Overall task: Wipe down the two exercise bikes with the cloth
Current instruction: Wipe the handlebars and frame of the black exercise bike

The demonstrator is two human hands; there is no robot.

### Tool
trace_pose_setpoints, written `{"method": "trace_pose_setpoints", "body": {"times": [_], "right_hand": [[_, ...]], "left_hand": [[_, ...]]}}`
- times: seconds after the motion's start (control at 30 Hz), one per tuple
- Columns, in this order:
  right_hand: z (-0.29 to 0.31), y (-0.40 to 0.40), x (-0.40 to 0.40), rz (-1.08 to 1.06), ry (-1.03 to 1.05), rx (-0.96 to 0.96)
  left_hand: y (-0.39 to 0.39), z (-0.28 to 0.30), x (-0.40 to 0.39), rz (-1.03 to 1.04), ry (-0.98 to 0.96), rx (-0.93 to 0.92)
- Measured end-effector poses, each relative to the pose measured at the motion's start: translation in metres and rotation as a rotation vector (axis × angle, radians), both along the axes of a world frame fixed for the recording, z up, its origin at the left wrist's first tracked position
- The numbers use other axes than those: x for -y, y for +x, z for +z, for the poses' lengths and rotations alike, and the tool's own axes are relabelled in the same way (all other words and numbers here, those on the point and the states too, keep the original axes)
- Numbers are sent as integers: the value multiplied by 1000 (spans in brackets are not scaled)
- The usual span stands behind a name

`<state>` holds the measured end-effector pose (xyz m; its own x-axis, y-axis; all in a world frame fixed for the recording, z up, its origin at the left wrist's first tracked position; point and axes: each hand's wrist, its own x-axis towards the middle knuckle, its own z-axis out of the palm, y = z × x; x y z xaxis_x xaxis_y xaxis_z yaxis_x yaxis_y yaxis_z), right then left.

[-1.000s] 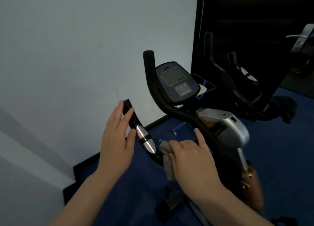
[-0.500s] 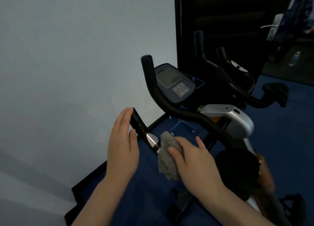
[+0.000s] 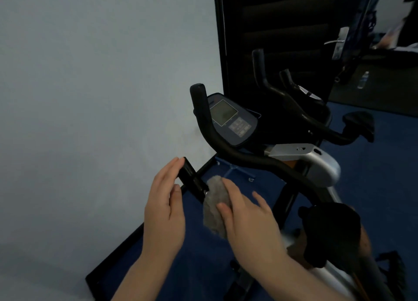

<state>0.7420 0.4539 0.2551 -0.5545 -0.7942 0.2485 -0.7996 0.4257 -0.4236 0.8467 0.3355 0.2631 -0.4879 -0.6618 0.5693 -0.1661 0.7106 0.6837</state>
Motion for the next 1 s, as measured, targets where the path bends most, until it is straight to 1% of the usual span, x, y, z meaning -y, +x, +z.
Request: {"method": "trace_pose_setpoints", "body": {"times": [0.07,0.17,0.2,0.27,0.33,0.37,0.47,0.5,0.57,0.67,0.73,0.8,0.87,0.9,1.0], "right_hand": [[4,-1,18,67,-70,103],[20,4,51,88,-133,195],[21,5,50,93,-124,176],[12,5,33,124,-58,61],[8,0,22,149,-13,36],[10,-5,28,175,-43,84],[24,-8,54,262,-153,331],[25,-7,55,284,-187,384],[18,-6,47,298,-226,417],[9,-10,37,294,-204,392],[21,-15,53,304,-208,445],[34,-17,71,353,-252,518],[35,-17,73,385,-292,562],[29,-19,68,396,-282,550],[21,-29,54,432,-125,506]], "left_hand": [[-2,-1,0,2,10,-13],[0,0,2,-22,50,-29],[2,0,2,-32,57,-23],[4,0,2,-49,50,-5],[3,0,3,-39,46,-16],[1,-1,2,-24,57,-26],[-1,0,-1,-21,90,-46],[1,1,-1,-32,104,-38],[6,5,0,-67,131,10],[15,11,6,-122,206,68],[18,19,11,-137,242,82],[19,27,16,-137,229,84],[19,33,18,-145,218,98],[20,33,18,-149,224,105],[20,27,13,-128,248,97]]}}
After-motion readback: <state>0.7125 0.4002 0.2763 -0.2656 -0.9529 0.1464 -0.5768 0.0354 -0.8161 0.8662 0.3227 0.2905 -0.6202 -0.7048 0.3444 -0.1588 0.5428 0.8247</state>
